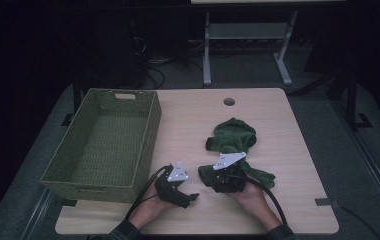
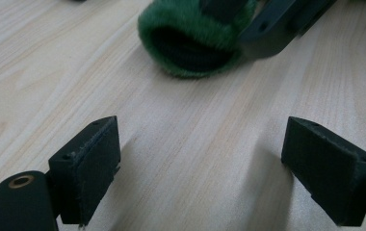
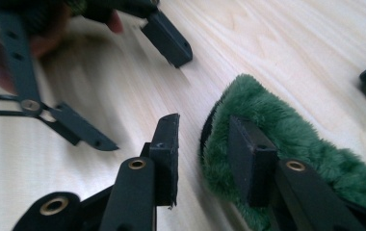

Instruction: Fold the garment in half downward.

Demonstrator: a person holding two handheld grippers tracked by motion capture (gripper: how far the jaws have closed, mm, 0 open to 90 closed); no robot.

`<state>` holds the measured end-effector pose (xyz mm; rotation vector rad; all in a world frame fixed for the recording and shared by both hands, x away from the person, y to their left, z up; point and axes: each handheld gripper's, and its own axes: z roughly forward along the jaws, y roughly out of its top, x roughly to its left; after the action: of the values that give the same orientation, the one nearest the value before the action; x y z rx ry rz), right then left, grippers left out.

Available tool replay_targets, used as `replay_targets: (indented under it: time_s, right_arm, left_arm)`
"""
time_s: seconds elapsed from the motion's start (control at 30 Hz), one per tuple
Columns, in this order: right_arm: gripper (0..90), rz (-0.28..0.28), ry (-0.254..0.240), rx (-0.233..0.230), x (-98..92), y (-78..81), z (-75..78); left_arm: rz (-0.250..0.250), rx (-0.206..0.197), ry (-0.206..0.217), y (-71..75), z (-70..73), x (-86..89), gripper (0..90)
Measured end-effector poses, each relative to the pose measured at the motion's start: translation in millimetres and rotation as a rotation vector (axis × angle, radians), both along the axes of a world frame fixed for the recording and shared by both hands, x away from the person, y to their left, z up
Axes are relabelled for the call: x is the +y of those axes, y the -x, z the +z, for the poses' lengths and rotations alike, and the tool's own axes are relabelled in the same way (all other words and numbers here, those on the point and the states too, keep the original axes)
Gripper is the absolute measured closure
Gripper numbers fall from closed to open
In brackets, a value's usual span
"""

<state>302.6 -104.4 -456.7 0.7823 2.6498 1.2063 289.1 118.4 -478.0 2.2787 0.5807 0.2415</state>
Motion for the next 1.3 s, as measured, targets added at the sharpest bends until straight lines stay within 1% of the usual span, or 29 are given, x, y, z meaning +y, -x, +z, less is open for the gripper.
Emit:
replay_targets:
  time_s: [0.07,0.1,0.13,0.2,0.23,0.27,0.33,0.4,0.43,0.47,0.5,0.53,0.63,0.7,0.73,0.77,0.8,0.93,0.97,1.07,1.17,1.2,1.23,1.3]
  right_arm:
    - [64.3,0.001,0.018,-0.004,2.4,-1.6,-3.5]
    - [64.5,-0.005,0.023,-0.014,3.1,-1.1,-3.1]
    - [64.7,-0.009,0.02,-0.036,3.1,0.7,-0.3]
    - [65.4,-0.005,-0.014,-0.068,2.6,4.2,8.3]
    - [65.5,-0.002,-0.035,-0.06,3.1,6.7,12.3]
    - [65.5,0.014,-0.046,-0.067,4.5,7.5,14.2]
    - [65.8,0.022,-0.039,-0.059,9.2,8.8,12.8]
    - [65.9,0.022,-0.013,-0.044,13.0,5.9,5.7]
    - [66.3,0.022,0.01,-0.045,14.3,2.6,0.6]
    - [66.4,0.011,0.022,-0.031,14.9,1.5,-1.6]
    - [66.9,0.008,0.024,-0.022,15.2,-0.8,-4.5]
    - [67.5,0.008,0.028,-0.02,15.2,-3.0,-6.7]
    - [69.6,-0.011,0.042,-0.022,15.9,-6.1,-10.5]
    - [72.4,-0.017,0.047,-0.028,15.4,-7.7,-13.1]
    - [74.4,-0.024,0.043,-0.024,15.1,-7.8,-13.6]
    - [77.4,-0.031,0.045,-0.028,15.1,-7.4,-14.2]
    - [79.9,-0.037,0.049,-0.04,15.1,-6.8,-15.2]
    - [85.6,-0.05,0.047,-0.036,15.3,-5.1,-15.9]
    - [86.6,-0.051,0.043,-0.039,15.2,-4.9,-16.2]
    - [87.9,-0.039,0.033,-0.02,13.6,-5.2,-14.3]
    - [87.8,-0.033,-0.009,-0.014,10.0,-3.5,-7.1]
    - [87.8,-0.029,-0.026,-0.023,8.0,-3.0,-3.1]
    - [87.8,-0.03,-0.043,-0.024,5.6,-2.4,0.9]
    - [87.7,-0.03,-0.07,-0.03,-0.3,-1.2,8.7]
  left_arm:
    - [0.0,0.0,0.0,0.0,0.0,0.0,13.0]
    - [0.001,0.0,0.002,0.1,-0.1,-0.1,13.0]
    - [0.0,-0.001,-0.001,-0.1,0.0,0.0,13.0]
    - [0.001,-0.002,0.001,-0.1,0.1,-0.1,13.0]
    - [0.001,-0.002,0.001,-0.2,0.0,-0.1,13.0]
    - [0.002,0.001,0.003,0.1,-0.1,-0.2,13.0]
    - [0.001,-0.002,0.001,-0.1,0.0,-0.1,13.0]
    - [-0.003,-0.004,-0.006,-0.4,0.2,0.3,13.0]
    - [-0.001,-0.003,-0.004,-0.3,0.1,0.2,13.0]
    - [-0.002,-0.001,-0.004,-0.1,0.1,0.2,13.0]
    - [-0.002,-0.001,-0.005,-0.2,0.2,0.3,13.0]
    - [0.001,0.001,0.003,0.1,-0.1,-0.1,13.0]
    - [-0.002,0.0,-0.003,-0.1,0.1,0.2,13.0]
    - [0.0,0.0,-0.001,0.0,0.0,0.1,13.0]
    - [0.0,0.0,-0.001,0.0,0.0,0.1,13.0]
    - [0.0,0.001,-0.001,0.0,0.0,0.1,13.0]
    - [-0.001,0.0,-0.001,0.0,0.0,0.1,13.0]
    - [0.0,0.0,-0.001,0.0,0.0,0.1,13.0]
    - [0.0,0.001,-0.001,0.0,0.0,0.1,13.0]
    - [0.0,0.001,0.0,0.0,0.0,0.1,13.0]
    - [-0.002,-0.001,-0.005,-0.2,0.2,0.3,13.0]
    - [-0.003,-0.003,-0.005,-0.4,0.2,0.3,13.0]
    - [0.002,-0.001,0.004,0.0,-0.1,-0.1,13.0]
    - [0.001,-0.002,0.002,-0.2,-0.1,0.0,13.0]
